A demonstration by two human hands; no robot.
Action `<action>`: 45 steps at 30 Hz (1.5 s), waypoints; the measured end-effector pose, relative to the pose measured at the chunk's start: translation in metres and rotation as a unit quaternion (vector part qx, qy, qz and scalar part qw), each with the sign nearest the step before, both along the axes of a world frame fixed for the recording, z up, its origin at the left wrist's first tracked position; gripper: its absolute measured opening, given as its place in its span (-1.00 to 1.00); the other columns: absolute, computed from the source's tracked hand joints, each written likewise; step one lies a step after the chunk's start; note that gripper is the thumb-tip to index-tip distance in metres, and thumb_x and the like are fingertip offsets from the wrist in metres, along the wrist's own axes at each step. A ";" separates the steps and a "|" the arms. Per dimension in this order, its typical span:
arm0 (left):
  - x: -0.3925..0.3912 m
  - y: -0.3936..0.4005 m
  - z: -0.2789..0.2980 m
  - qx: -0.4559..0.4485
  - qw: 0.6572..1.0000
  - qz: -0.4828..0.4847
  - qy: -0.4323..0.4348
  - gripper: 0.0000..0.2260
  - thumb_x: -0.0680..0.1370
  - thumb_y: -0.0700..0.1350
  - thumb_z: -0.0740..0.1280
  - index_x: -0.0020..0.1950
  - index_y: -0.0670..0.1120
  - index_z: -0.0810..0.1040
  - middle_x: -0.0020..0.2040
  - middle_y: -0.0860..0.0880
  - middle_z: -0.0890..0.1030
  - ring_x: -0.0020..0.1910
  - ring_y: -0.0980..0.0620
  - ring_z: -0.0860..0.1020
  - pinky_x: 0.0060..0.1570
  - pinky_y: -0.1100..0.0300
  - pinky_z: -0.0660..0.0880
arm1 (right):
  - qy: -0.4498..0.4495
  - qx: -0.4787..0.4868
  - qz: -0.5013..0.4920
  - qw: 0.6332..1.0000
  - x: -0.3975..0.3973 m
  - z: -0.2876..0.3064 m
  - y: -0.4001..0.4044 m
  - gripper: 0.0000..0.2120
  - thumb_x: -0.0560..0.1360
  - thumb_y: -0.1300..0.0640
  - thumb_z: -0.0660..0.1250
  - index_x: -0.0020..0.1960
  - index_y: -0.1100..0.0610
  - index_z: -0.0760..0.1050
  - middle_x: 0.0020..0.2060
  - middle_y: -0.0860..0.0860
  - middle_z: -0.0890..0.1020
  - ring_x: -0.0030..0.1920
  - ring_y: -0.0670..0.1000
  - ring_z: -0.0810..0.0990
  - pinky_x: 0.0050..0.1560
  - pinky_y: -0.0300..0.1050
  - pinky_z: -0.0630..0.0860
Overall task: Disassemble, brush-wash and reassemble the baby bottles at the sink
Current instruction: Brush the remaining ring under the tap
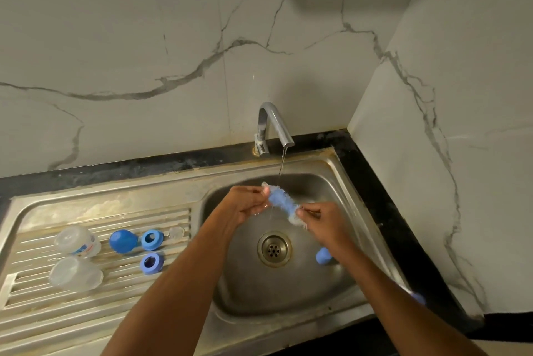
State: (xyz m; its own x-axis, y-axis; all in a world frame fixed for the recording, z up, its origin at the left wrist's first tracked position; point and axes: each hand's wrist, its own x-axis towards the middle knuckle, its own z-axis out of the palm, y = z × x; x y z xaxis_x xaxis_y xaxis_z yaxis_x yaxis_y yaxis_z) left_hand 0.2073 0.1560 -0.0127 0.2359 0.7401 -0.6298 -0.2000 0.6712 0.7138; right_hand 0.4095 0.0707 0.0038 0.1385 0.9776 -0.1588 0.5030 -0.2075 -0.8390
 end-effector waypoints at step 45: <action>0.017 -0.007 0.000 -0.052 0.991 0.058 -0.111 -0.80 0.61 -0.18 0.36 0.17 -0.27 0.61 0.10 -0.25 0.68 0.14 -0.15 0.65 0.16 -0.06 0.59 | 0.319 -0.296 -0.094 0.895 -0.009 0.027 0.008 -0.86 0.61 0.18 0.30 -0.02 0.19 0.62 -0.49 0.01 0.37 -0.58 -0.12 0.20 -0.61 -0.29 0.12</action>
State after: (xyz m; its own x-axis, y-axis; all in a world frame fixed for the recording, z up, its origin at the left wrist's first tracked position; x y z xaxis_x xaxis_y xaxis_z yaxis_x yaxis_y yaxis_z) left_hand 0.2246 0.1489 -0.0123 0.2950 0.7042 -0.6458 -0.4247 0.7021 0.5715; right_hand 0.4009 0.0786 0.0309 -0.0113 0.6648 -0.7469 -0.1302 -0.7416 -0.6581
